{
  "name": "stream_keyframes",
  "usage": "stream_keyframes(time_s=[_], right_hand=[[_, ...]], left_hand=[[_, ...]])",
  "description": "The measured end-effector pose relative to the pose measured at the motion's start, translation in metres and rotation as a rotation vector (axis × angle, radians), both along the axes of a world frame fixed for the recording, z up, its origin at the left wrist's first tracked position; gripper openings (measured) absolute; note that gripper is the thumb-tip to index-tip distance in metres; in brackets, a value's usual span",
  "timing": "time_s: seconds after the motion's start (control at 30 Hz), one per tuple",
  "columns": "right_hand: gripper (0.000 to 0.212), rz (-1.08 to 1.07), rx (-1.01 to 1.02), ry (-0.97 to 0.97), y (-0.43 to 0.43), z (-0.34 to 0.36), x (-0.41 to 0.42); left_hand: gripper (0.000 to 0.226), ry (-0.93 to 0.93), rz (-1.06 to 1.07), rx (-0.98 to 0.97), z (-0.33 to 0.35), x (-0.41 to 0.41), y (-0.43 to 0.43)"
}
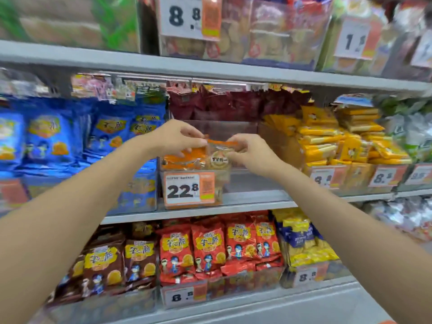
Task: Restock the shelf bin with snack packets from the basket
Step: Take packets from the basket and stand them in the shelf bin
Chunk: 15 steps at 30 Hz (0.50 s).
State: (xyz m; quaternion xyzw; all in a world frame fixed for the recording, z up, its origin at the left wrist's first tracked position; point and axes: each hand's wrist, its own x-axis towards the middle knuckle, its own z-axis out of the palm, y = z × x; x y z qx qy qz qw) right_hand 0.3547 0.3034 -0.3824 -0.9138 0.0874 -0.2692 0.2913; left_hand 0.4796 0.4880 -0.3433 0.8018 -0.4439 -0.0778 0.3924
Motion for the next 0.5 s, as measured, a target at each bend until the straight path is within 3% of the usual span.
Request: stream_keyframes(time_s=[0.1, 0.3, 0.4, 0.5], right_hand=[[0.010, 0.079, -0.010, 0.241, 0.005, -0.006, 0.005], [0.021, -0.057, 0.205, 0.250, 0.003, -0.003, 0.015], [0.033, -0.180, 0.172, 0.311, 0.003, -0.001, 0.023], [0.033, -0.302, 0.165, 0.314, 0.004, -0.001, 0.031]], left_hand=[[0.023, -0.080, -0.059, 0.061, -0.001, 0.006, -0.005], [0.006, -0.241, -0.085, 0.194, -0.009, 0.011, -0.016], [0.009, -0.259, -0.083, 0.227, -0.010, 0.012, -0.017], [0.012, -0.260, -0.066, 0.236, -0.011, 0.012, -0.017]])
